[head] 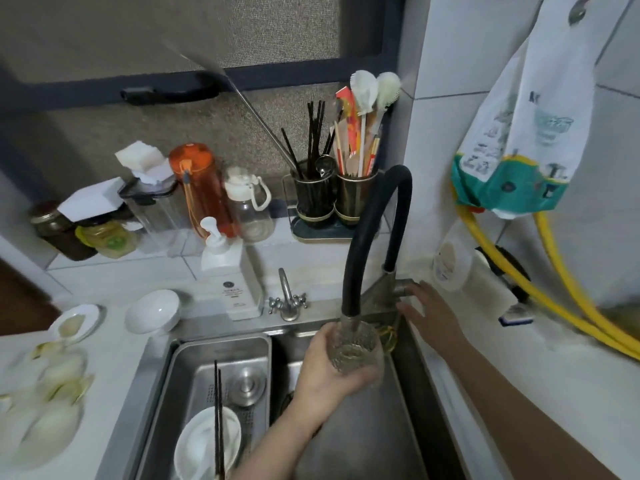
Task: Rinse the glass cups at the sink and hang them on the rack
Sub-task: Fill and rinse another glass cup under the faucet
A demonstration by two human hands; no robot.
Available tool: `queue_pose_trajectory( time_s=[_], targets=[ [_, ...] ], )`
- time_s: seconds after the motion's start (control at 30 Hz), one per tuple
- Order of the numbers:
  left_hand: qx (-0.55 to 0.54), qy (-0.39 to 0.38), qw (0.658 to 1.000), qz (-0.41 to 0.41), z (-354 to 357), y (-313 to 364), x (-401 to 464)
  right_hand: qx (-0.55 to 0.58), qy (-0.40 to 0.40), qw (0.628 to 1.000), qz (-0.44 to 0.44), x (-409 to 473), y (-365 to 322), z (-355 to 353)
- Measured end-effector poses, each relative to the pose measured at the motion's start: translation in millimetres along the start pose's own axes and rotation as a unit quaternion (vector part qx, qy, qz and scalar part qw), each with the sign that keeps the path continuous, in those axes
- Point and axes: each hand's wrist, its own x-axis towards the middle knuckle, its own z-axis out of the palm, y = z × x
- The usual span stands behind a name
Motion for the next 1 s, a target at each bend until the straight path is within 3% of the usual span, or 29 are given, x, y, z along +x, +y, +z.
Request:
queue_pose_trajectory(
  time_s=[0.23,0.33,0.47,0.57,0.7,1.0],
  targets=[
    [0.005,-0.003,1.0,-0.006,-2,2,-3,-0.135,-0.102,0.985,0.022,23,18,13],
    [0.007,0.0,1.0,-0.011,-2,-1,-1,-0.176,-0.072,0.982,0.003,22,23,13],
    [0.005,0.0,1.0,-0.012,2,-5,3,-0.039,0.012,0.997,0.059,31,38,7],
    [0.006,0.001,1.0,-0.014,3,-7,4,-0.032,0.06,0.996,0.048,38,43,4],
    [0.015,0.003,1.0,-0.012,2,-10,5,-0.045,0.076,0.994,0.058,47,46,3],
    [0.007,0.004,1.0,-0.016,0,-10,5,0.081,0.097,0.988,0.089,51,55,3]
  ],
)
